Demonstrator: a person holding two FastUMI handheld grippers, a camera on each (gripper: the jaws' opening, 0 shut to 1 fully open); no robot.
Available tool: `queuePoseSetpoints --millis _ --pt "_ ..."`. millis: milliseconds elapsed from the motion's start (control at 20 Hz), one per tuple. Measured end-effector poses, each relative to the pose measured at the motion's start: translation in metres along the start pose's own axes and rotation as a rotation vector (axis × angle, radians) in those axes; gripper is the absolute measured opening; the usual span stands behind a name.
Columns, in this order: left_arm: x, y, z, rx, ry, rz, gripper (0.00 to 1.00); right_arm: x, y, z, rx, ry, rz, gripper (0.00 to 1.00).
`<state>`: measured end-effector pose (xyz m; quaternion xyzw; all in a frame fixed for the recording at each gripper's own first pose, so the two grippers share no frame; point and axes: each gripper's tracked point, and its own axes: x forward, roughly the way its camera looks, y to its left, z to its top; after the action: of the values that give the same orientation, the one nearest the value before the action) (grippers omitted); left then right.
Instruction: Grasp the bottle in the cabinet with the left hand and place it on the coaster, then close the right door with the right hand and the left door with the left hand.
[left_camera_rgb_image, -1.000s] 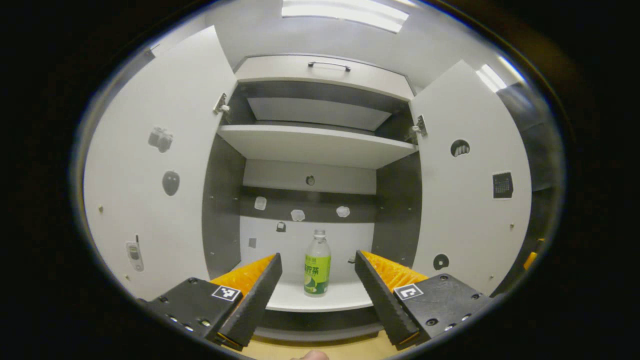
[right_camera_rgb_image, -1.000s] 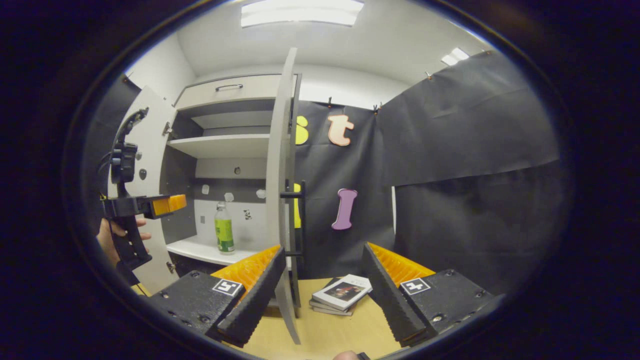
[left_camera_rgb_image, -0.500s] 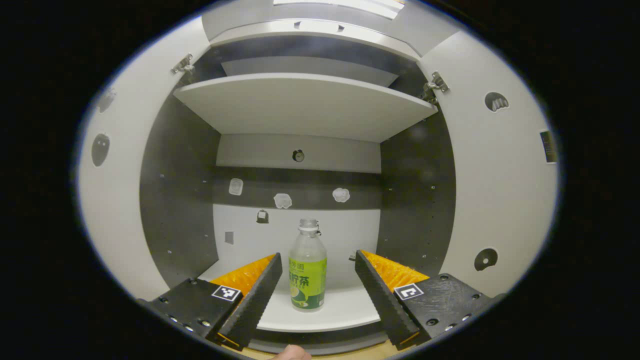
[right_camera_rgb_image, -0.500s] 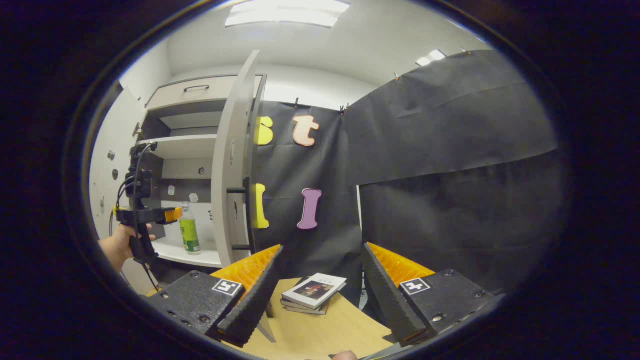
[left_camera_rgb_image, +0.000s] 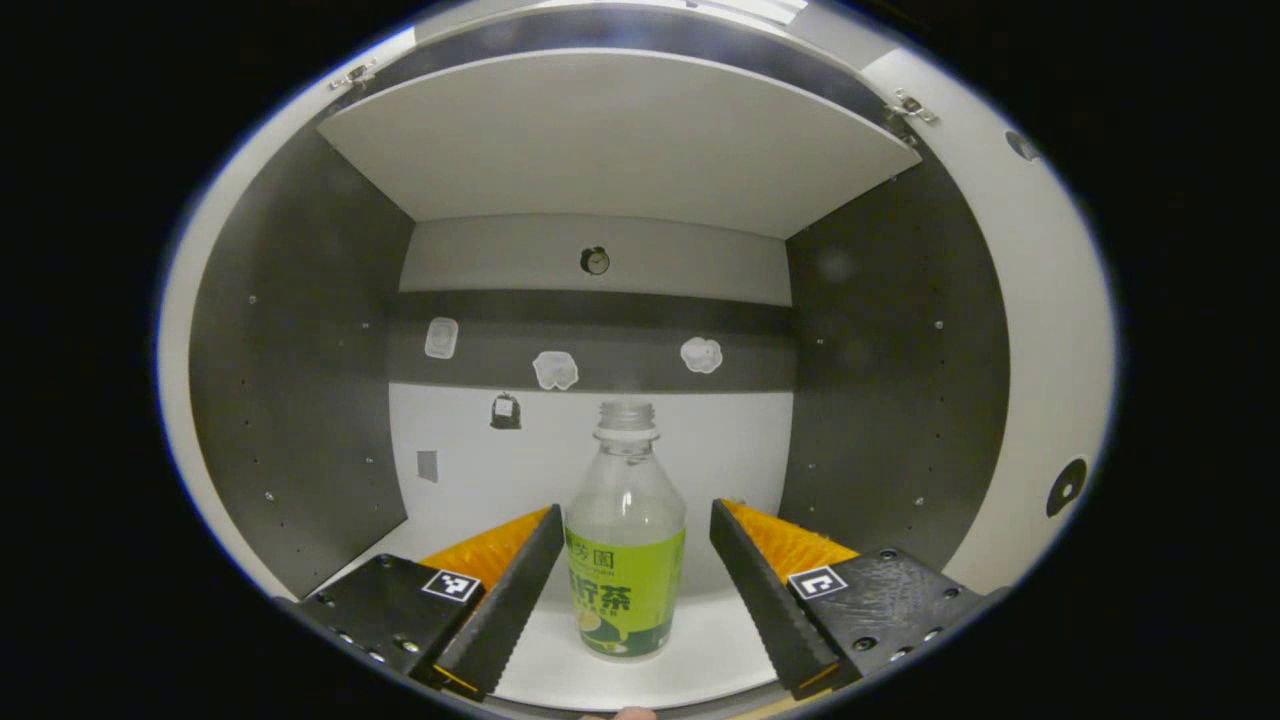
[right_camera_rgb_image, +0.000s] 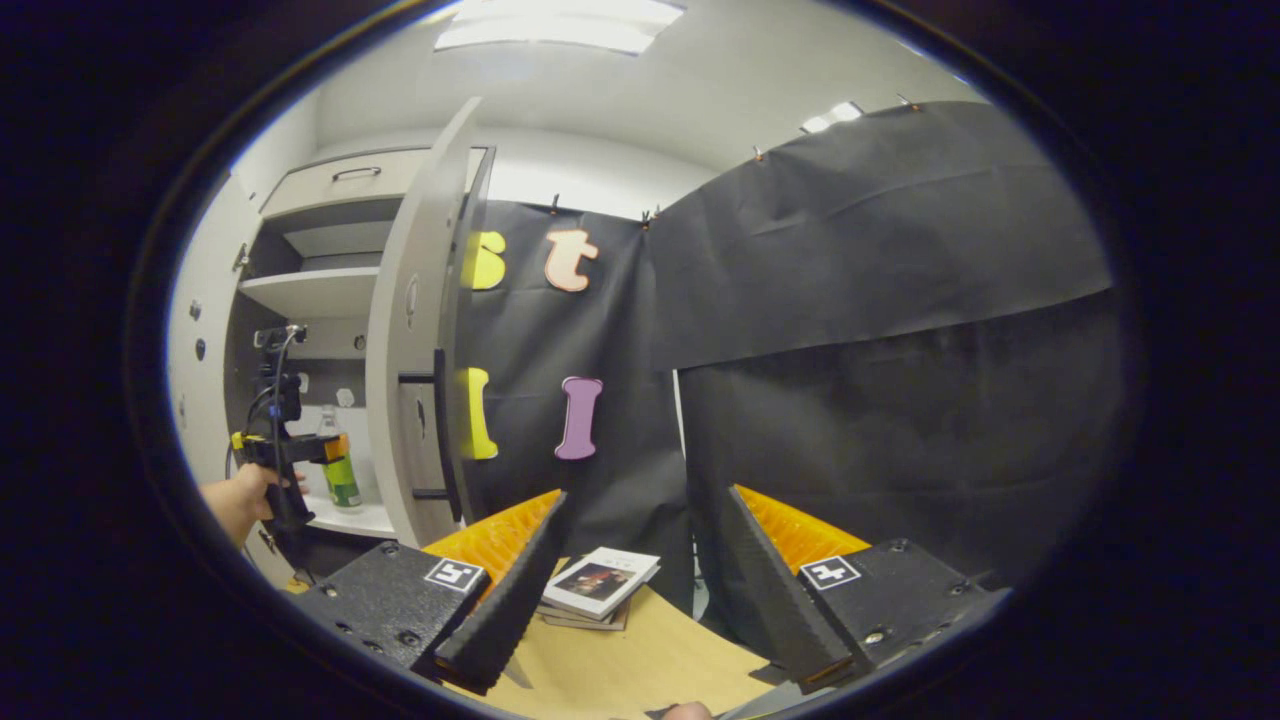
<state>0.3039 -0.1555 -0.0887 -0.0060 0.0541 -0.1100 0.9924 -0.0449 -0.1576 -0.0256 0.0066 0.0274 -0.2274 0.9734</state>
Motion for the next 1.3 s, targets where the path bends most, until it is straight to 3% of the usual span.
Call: queuePoseSetpoints --millis 50,200,250,500,600,800,850,950,1000,1250,1300 --pt "0.005 -0.002 -0.004 0.002 0.012 -0.004 1.0 0.0 0.0 -0.001 0.0 0.003 -0.001 1.0" --pt "0.018 -0.003 -0.016 -0.009 0.041 -0.015 0.96 0.0 -0.001 -0.001 -0.005 0.004 -0.012 0.99" --pt "0.021 -0.002 -0.019 -0.01 0.046 -0.017 1.0 -0.001 -0.001 -0.001 -0.007 0.004 -0.015 1.0" --pt "0.023 -0.003 -0.021 -0.026 0.057 -0.02 0.95 0.0 0.002 -0.002 -0.001 0.015 -0.009 1.0" --pt "0.025 -0.002 -0.023 -0.029 0.066 -0.015 0.81 0.002 0.007 -0.001 -0.001 0.016 0.005 0.99" --pt "0.012 0.0 -0.016 -0.044 0.062 -0.017 0.78 0.0 0.012 -0.001 -0.003 0.01 0.028 1.0" --pt "0.007 -0.001 -0.013 -0.05 0.058 -0.023 0.71 -0.001 0.013 -0.003 -0.002 0.014 0.034 1.0" --pt "-0.005 0.0 -0.005 -0.061 0.041 -0.027 0.79 -0.001 0.016 -0.005 0.001 0.02 0.051 1.0" --pt "-0.011 0.0 -0.003 -0.062 0.038 -0.029 0.74 -0.002 0.018 -0.005 0.001 0.022 0.06 1.0" --pt "-0.049 0.001 0.004 -0.025 0.018 -0.032 0.78 -0.005 0.028 -0.01 0.008 0.035 0.114 1.0" --pt "-0.058 0.002 0.002 -0.021 0.02 -0.032 0.74 -0.007 0.029 -0.013 0.008 0.041 0.123 1.0"
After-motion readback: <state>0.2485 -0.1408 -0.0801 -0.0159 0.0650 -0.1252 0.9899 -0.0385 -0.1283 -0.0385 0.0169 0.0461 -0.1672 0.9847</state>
